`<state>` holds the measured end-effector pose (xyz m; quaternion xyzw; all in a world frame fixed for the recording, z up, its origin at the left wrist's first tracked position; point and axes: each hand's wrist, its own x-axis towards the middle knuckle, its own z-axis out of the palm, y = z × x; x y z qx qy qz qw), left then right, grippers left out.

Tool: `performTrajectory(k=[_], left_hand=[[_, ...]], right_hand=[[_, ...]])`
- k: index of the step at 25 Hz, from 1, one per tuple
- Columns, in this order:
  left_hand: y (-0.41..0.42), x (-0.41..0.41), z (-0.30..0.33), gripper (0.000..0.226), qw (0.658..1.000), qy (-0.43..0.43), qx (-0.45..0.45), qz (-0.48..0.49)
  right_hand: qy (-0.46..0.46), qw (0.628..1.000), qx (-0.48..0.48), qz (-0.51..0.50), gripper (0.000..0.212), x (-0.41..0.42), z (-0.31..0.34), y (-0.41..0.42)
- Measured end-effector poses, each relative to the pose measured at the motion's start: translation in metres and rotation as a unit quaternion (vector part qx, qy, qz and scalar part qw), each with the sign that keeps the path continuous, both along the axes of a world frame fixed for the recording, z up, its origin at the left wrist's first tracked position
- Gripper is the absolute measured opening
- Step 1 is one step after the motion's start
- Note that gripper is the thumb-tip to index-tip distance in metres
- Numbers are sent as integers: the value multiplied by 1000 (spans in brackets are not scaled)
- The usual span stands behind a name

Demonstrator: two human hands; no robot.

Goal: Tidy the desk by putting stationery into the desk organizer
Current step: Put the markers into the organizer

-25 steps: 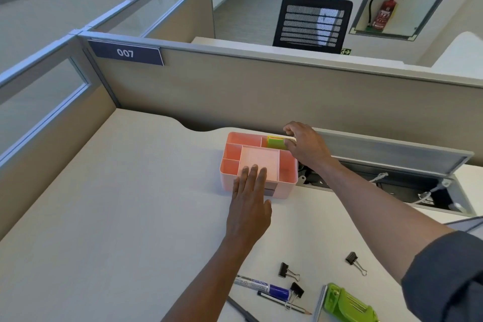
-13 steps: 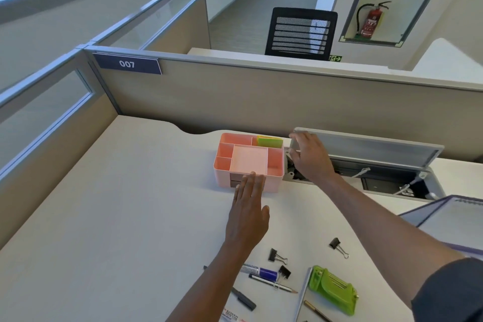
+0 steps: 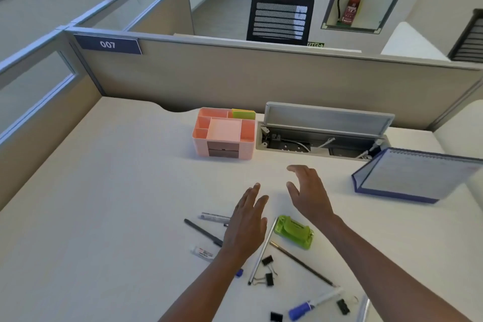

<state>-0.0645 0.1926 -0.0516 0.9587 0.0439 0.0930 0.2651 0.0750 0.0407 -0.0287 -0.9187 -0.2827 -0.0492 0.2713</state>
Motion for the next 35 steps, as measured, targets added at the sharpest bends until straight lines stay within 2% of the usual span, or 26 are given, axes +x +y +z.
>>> performTrajectory(k=[6, 12, 17, 21, 26, 35], left_hand=[[-60, -38, -9, 48, 1000, 1, 2, -29], [-137, -69, -8, 42, 992, -6, 7, -125], [-189, -91, -9, 36, 991, -1, 6, -137], [-218, -103, -13, 29, 984, 29, 53, -165], [-238, -111, -10, 25, 990, 82, 43, -103], [-256, -104, 0, 21, 983, 145, 84, -77]], right_hand=[[19, 999, 33, -25, 40, -60, -13, -66], [34, 998, 24, -44, 40, -100, -24, -137], [60, 995, 28, -81, 40, -134, -31, -190], [96, 985, 59, -129, 42, -158, -35, -220], [144, 965, 69, -210, 35, -171, -35, -252], [184, 957, 68, -216, 31, -177, -32, -257]])
